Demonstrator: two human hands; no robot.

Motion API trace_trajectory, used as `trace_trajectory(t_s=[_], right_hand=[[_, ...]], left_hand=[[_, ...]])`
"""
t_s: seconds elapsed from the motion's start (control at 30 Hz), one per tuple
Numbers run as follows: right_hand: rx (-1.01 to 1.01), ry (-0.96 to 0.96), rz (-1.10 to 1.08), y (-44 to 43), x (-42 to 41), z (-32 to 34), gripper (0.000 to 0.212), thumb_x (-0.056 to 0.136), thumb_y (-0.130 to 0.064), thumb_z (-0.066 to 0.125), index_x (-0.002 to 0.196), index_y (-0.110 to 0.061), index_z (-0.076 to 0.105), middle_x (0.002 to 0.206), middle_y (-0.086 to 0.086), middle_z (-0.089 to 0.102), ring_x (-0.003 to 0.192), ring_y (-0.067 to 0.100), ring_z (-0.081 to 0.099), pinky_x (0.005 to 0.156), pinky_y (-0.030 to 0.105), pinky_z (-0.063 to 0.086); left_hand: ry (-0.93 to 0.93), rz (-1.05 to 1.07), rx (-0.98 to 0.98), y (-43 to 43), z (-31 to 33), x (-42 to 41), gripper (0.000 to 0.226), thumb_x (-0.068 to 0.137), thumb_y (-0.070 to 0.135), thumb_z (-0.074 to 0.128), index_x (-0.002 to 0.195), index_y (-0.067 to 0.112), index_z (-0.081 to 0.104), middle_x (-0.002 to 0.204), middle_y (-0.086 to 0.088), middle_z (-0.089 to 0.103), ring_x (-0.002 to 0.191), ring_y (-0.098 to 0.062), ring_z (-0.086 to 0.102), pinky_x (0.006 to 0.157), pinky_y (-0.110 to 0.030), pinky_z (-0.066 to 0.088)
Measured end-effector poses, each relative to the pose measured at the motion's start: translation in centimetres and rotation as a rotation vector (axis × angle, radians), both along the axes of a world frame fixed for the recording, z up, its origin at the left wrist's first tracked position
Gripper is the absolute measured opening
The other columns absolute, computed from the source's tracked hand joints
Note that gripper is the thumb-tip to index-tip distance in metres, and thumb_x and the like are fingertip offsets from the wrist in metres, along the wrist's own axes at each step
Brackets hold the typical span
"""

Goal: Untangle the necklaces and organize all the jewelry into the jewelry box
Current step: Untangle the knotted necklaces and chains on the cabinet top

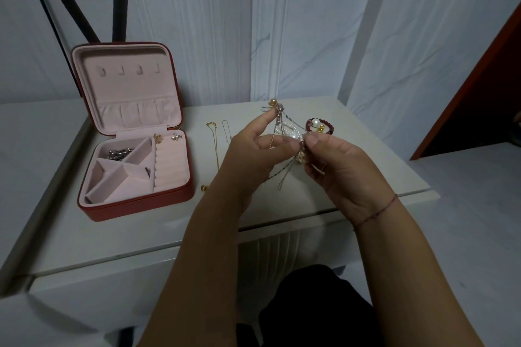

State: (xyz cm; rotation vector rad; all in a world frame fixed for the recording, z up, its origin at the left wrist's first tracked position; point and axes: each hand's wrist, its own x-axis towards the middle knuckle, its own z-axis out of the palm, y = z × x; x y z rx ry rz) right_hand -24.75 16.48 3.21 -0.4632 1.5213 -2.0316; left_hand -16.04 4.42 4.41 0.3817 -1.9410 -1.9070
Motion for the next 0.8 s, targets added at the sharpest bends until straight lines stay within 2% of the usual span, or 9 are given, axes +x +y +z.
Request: trace_trajectory(t_s=[0.07, 0.1, 0.17, 0.3, 0.37, 0.43, 0.57, 0.67, 0.8], right_hand=[[0.006, 0.001, -0.006, -0.1, 0.0, -0.1, 0.009, 0.09, -0.016, 0.059, 0.09, -0.016, 0.068, 0.079, -0.006, 0.069, 0.071, 0.003, 0.059, 0.068, 0.019, 0.045], [0.006, -0.001, -0.009, -0.2, 0.1, -0.1, 0.009, 0.09, -0.015, 0.059, 0.091, -0.015, 0.068, 0.078, -0.007, 0.069, 0.07, 0.003, 0.058, 0.068, 0.019, 0.045], [0.001, -0.006, -0.012, -0.2, 0.1, -0.1, 0.01, 0.09, -0.015, 0.059, 0.092, -0.014, 0.068, 0.076, -0.006, 0.068, 0.068, 0.004, 0.056, 0.067, 0.019, 0.046], [0.035, 0.022, 0.015, 0.1, 0.1, -0.1, 0.013, 0.09, -0.017, 0.06, 0.094, -0.013, 0.071, 0.079, -0.002, 0.067, 0.069, 0.007, 0.056, 0.067, 0.021, 0.048], [0.101, 0.084, 0.025, 0.1, 0.2, -0.2, 0.014, 0.088, -0.019, 0.062, 0.095, -0.014, 0.073, 0.087, 0.0, 0.07, 0.078, 0.01, 0.059, 0.072, 0.023, 0.048], [0.135, 0.146, -0.01, 0.1, 0.3, -0.1, 0.011, 0.085, -0.017, 0.065, 0.092, -0.015, 0.074, 0.088, 0.002, 0.071, 0.082, 0.014, 0.06, 0.076, 0.025, 0.049], [0.142, 0.286, -0.108, -0.1, 0.6, 0.3, 0.008, 0.083, -0.007, 0.068, 0.083, -0.012, 0.073, 0.074, -0.002, 0.071, 0.069, 0.007, 0.059, 0.068, 0.018, 0.049], [0.148, 0.352, -0.158, -0.2, 0.8, 0.4, 0.006, 0.082, -0.006, 0.069, 0.083, -0.01, 0.073, 0.071, -0.003, 0.071, 0.062, 0.001, 0.059, 0.062, 0.013, 0.048], [0.196, 0.452, -0.202, -0.2, 0.8, 0.6, 0.008, 0.083, -0.007, 0.068, 0.079, -0.013, 0.072, 0.07, -0.001, 0.07, 0.061, 0.0, 0.06, 0.062, 0.013, 0.049]], left_hand=[[0.006, 0.001, -0.029, 0.4, 0.4, 0.2, 0.068, 0.085, 0.007, 0.067, 0.144, 0.023, 0.037, 0.089, -0.004, 0.071, 0.042, 0.002, 0.05, 0.072, -0.047, 0.053], [0.002, 0.004, -0.03, 0.7, 0.6, 0.3, 0.067, 0.085, 0.006, 0.066, 0.144, 0.023, 0.038, 0.087, -0.002, 0.07, 0.044, 0.003, 0.052, 0.093, -0.055, 0.041], [-0.009, 0.0, -0.02, 0.9, 0.9, 0.3, 0.066, 0.085, 0.005, 0.066, 0.143, 0.022, 0.039, 0.083, 0.001, 0.068, 0.045, 0.003, 0.053, 0.103, -0.062, 0.024], [0.029, 0.006, 0.021, 0.8, 0.5, -0.2, 0.063, 0.088, 0.006, 0.064, 0.143, 0.024, 0.039, 0.075, 0.007, 0.066, 0.045, 0.001, 0.051, 0.095, -0.054, 0.039], [0.061, 0.006, 0.056, 0.4, 0.0, -0.5, 0.063, 0.088, 0.005, 0.062, 0.144, 0.023, 0.039, 0.075, 0.006, 0.065, 0.042, -0.002, 0.044, 0.058, -0.031, 0.058], [0.065, 0.017, 0.086, 0.1, -0.2, -0.6, 0.063, 0.088, 0.003, 0.061, 0.144, 0.02, 0.038, 0.078, 0.002, 0.065, 0.041, -0.001, 0.043, 0.043, -0.024, 0.049], [0.094, 0.052, 0.075, 0.0, -0.3, -0.4, 0.063, 0.086, 0.004, 0.064, 0.143, 0.016, 0.04, 0.083, -0.001, 0.068, 0.042, 0.001, 0.048, 0.044, -0.015, 0.046], [0.118, 0.087, 0.088, 0.2, -0.2, -0.5, 0.06, 0.084, -0.001, 0.065, 0.139, 0.013, 0.044, 0.081, -0.003, 0.069, 0.047, 0.003, 0.054, 0.085, -0.038, 0.047], [0.127, 0.099, 0.053, 0.2, -0.4, -0.6, 0.062, 0.082, 0.0, 0.069, 0.138, 0.013, 0.047, 0.081, -0.003, 0.073, 0.066, -0.001, 0.064, 0.078, -0.018, 0.052]])
